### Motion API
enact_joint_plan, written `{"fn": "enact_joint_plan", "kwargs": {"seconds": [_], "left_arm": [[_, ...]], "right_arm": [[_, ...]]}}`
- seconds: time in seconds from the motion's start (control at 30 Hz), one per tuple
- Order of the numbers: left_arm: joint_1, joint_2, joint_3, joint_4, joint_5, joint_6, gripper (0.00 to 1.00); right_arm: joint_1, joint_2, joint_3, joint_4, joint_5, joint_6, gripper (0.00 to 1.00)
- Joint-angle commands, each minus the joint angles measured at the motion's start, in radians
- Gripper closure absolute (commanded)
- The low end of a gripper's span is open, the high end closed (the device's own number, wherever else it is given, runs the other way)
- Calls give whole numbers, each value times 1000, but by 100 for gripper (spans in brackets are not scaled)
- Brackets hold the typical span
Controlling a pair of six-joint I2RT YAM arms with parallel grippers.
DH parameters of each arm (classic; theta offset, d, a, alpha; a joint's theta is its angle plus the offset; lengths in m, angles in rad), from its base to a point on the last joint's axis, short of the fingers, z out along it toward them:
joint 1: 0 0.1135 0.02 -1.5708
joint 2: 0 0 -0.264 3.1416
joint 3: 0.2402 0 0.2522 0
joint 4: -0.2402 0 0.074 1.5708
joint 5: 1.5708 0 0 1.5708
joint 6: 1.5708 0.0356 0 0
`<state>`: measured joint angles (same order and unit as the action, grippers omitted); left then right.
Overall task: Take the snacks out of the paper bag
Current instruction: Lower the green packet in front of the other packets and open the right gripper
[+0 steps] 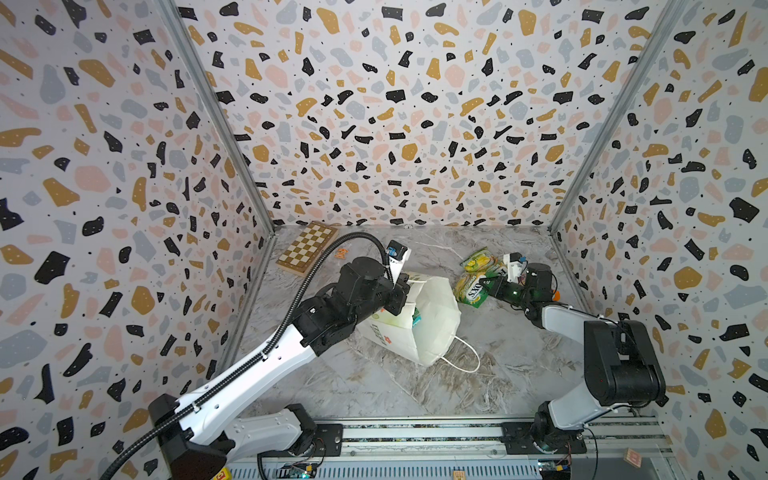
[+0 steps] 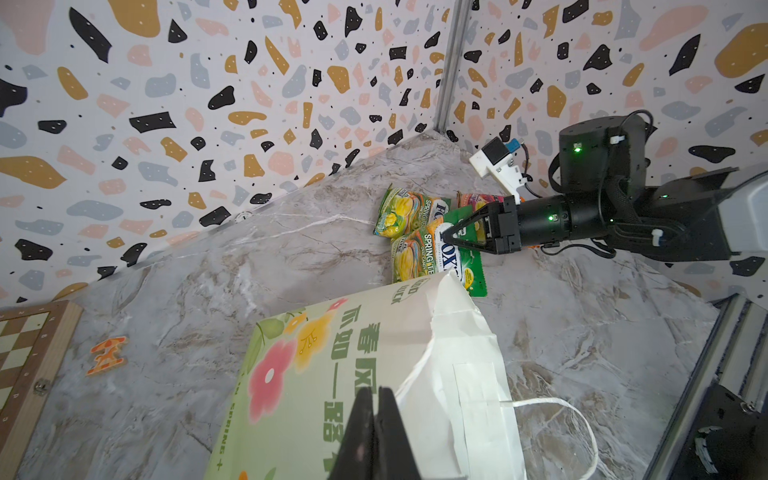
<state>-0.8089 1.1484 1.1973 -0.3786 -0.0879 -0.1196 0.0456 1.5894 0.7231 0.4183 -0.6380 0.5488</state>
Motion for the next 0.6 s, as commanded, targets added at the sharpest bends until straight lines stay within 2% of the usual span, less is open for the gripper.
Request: {"fn": "enact_joint_plan", "kwargs": {"seconds": [0.0,0.4,0.5,0.57], "left_arm": [[-2,-22,-4,-1,36,22,100],[-2,-29,-8,-40,69,46,100],[-2,-29,-9,-51,70,51,100],[-3,-30,-10,-55,74,53,100]], "right_arm": [[0,10,-25,-14,-5,-45,100],[1,42,-14,-93,153,-113,99],[1,41,-13,-113,185,-126,90],[1,30,-13,-127,209,-133,76]]}}
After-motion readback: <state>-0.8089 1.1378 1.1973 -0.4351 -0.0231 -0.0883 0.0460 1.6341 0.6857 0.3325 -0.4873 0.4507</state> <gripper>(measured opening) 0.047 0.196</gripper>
